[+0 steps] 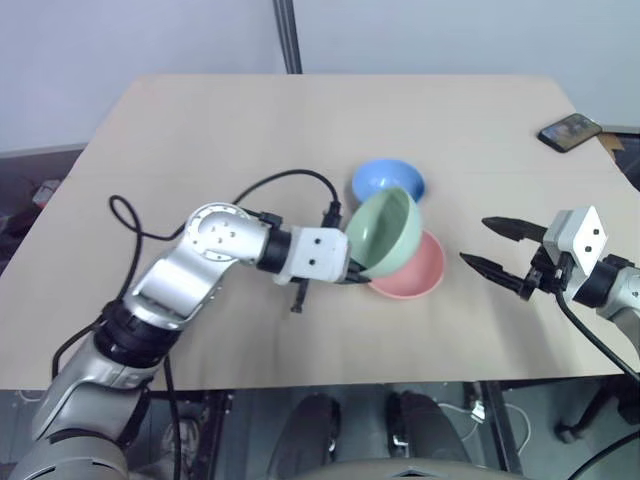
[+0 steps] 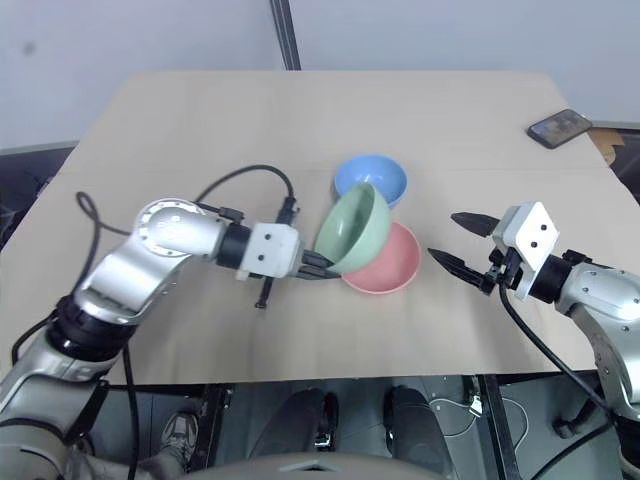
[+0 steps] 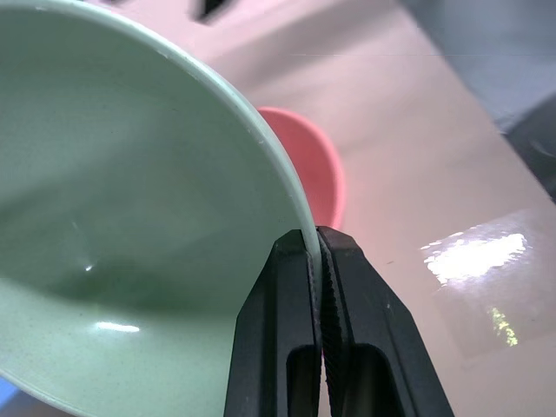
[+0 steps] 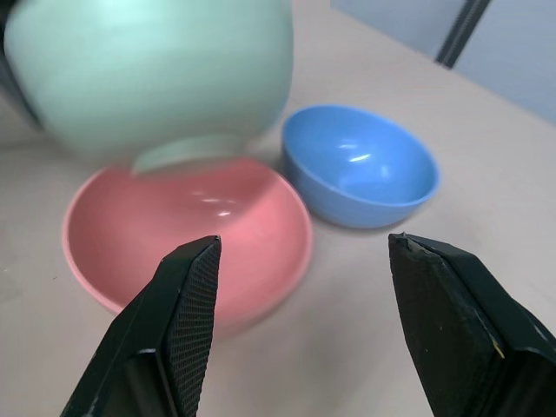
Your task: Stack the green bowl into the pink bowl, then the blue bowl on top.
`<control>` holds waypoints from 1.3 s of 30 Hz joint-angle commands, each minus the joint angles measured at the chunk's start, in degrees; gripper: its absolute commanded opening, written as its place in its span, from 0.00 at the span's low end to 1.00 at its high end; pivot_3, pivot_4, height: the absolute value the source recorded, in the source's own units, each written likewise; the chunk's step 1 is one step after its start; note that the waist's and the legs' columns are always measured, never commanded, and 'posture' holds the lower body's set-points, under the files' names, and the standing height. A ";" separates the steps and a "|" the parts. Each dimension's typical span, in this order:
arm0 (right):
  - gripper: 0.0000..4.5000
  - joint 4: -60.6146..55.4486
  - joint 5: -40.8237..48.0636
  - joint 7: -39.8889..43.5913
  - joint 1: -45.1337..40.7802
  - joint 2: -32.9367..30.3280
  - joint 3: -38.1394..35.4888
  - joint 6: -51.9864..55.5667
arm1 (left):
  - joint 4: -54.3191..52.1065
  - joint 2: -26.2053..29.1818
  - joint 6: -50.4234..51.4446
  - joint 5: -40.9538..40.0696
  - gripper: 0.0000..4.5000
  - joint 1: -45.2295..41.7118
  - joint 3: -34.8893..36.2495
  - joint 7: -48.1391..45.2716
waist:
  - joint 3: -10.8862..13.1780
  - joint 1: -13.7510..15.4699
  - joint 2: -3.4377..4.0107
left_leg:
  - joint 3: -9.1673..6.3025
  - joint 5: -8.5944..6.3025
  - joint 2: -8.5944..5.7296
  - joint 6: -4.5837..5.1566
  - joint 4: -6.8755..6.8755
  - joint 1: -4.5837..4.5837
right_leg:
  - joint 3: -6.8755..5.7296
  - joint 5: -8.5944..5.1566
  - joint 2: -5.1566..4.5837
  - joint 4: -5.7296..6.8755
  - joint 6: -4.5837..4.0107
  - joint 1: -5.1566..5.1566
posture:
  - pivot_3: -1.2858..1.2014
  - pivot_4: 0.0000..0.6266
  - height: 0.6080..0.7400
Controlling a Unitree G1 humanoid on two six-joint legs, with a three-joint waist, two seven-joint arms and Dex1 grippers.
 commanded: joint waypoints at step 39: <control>0.72 87.92 -34.22 11.67 -59.96 12.02 29.25 -59.71 | -37.52 -9.04 17.17 -32.69 0.84 58.66 56.73 34.93 | 0.07 -1.48 -0.08 | 0.03 0.16 0.11 -0.31 -0.11 0.21 | 0.07 0.12 -0.21 -0.01 -0.17 0.07 | 0.52 0.24 1.00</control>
